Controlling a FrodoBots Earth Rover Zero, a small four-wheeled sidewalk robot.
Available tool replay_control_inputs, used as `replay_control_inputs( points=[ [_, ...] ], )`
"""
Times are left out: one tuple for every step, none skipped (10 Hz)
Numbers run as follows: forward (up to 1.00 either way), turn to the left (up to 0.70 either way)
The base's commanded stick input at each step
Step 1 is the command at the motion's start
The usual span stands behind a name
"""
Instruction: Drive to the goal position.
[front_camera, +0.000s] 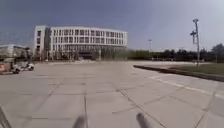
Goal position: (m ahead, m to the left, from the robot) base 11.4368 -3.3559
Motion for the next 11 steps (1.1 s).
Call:
replay_control_inputs(
  points=[
    [1.00,0.00],
    [1.00,0.00],
    [1.00,0.00],
    [1.00,0.00],
    [1.00,0.00],
    [1.00,0.00],
    [1.00,0.00],
    [1.00,0.00],
    [1.00,0.00],
    [1.00,0.00],
    [1.00,0.00]
  ],
)
